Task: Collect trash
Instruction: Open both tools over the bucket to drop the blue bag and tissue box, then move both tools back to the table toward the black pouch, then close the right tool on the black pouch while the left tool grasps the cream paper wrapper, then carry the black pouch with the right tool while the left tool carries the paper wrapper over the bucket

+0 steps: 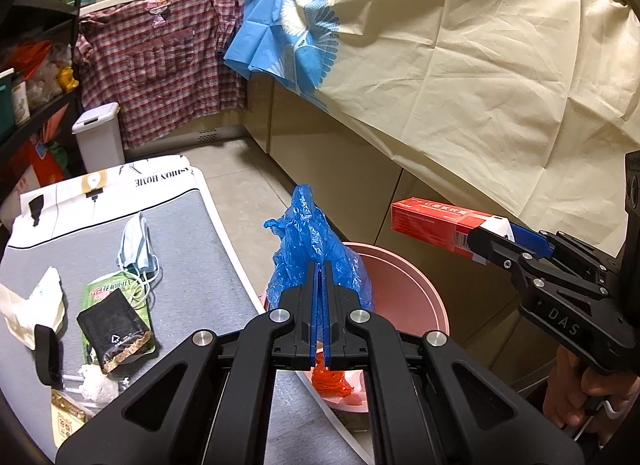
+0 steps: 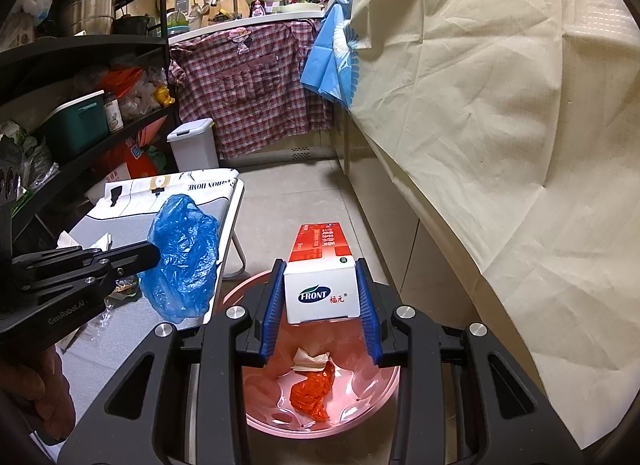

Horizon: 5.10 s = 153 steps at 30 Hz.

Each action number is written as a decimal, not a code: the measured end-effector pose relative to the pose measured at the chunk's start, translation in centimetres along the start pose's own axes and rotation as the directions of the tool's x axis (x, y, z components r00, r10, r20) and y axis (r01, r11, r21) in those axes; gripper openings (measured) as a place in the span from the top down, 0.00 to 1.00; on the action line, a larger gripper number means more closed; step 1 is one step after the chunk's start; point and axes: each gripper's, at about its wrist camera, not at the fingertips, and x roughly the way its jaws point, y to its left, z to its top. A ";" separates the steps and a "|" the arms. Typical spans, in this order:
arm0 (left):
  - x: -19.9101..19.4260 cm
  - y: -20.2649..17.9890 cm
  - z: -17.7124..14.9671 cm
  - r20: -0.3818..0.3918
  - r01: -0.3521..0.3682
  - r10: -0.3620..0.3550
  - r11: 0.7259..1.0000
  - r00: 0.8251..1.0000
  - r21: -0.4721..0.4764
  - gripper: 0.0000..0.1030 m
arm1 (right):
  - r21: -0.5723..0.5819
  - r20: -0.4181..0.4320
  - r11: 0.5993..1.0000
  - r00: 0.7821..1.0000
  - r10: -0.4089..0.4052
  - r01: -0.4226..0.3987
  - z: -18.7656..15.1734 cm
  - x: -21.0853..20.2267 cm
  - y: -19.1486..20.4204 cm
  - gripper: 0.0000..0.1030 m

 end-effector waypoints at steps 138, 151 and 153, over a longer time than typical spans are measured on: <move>-4.5 29.3 -7.3 -0.140 -0.406 0.385 0.805 0.912 -0.433 0.63 | 0.176 -0.391 0.838 0.745 0.541 -0.516 -4.3 16.8 21.5 0.86; -5.2 28.8 -7.1 -0.154 -0.457 0.433 0.794 0.888 -0.401 0.91 | 0.115 -0.324 0.826 0.765 0.557 -0.553 -2.9 14.8 21.6 1.00; -5.6 28.7 -7.0 -0.151 -0.465 0.444 0.791 0.883 -0.398 0.91 | 0.098 -0.312 0.825 0.770 0.556 -0.556 -2.6 14.3 21.6 1.00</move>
